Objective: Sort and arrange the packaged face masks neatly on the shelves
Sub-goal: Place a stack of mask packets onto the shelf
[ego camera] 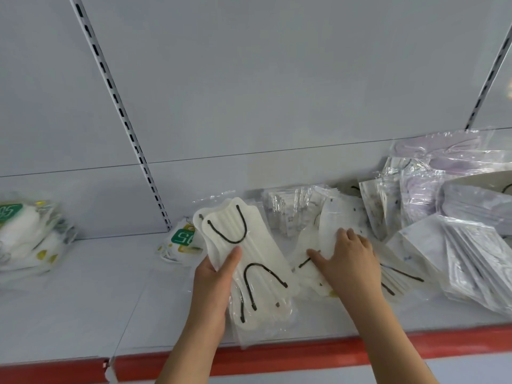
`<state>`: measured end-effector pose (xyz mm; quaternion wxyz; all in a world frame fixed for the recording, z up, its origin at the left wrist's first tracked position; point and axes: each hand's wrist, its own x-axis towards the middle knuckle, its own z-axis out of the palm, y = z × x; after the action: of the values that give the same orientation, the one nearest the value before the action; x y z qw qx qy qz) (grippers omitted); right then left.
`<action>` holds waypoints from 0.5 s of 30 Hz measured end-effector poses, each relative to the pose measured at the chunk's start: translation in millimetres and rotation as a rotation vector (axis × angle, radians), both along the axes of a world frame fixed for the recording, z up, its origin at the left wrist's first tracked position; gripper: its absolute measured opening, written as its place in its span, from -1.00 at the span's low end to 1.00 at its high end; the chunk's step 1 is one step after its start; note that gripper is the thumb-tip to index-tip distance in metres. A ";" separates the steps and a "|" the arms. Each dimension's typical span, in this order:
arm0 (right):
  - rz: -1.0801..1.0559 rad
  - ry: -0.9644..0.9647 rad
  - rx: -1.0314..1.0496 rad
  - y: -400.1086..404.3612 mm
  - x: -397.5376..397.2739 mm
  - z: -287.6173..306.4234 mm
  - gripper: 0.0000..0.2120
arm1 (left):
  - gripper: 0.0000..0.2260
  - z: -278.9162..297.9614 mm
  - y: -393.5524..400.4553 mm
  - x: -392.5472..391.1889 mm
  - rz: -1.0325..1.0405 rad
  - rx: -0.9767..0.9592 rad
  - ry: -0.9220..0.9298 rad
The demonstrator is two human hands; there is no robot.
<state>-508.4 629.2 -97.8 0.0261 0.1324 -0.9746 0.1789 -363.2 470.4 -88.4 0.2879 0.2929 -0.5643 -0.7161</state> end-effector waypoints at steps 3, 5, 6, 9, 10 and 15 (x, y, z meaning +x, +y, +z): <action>-0.027 0.066 -0.256 2.6 -0.6 4.5 -0.69 | -0.83 -1.0 2.0 -1.1 -0.008 0.013 0.002; -0.052 0.065 -0.471 8.0 2.0 14.8 -0.60 | -0.84 1.0 2.2 -2.0 -0.015 0.028 0.000; -0.059 0.081 -0.608 11.5 3.9 20.9 -0.59 | -0.84 2.2 1.4 -3.2 -0.018 0.038 0.003; -0.076 0.079 -1.049 18.6 14.2 40.0 -0.65 | -0.85 5.5 -0.8 -8.0 -0.025 0.080 0.035; -0.060 0.016 -1.189 18.7 16.3 44.2 -0.73 | -0.87 7.2 -0.2 -9.8 -0.035 0.090 0.042; 0.097 -0.251 -1.145 -3.2 31.1 34.6 -0.93 | -0.76 15.4 6.1 -18.8 -0.124 0.094 0.042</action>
<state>-477.4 626.0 -63.2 -0.0304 0.1195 -0.7111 0.6922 -382.0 476.5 -73.0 0.2409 0.2557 -0.5408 -0.7643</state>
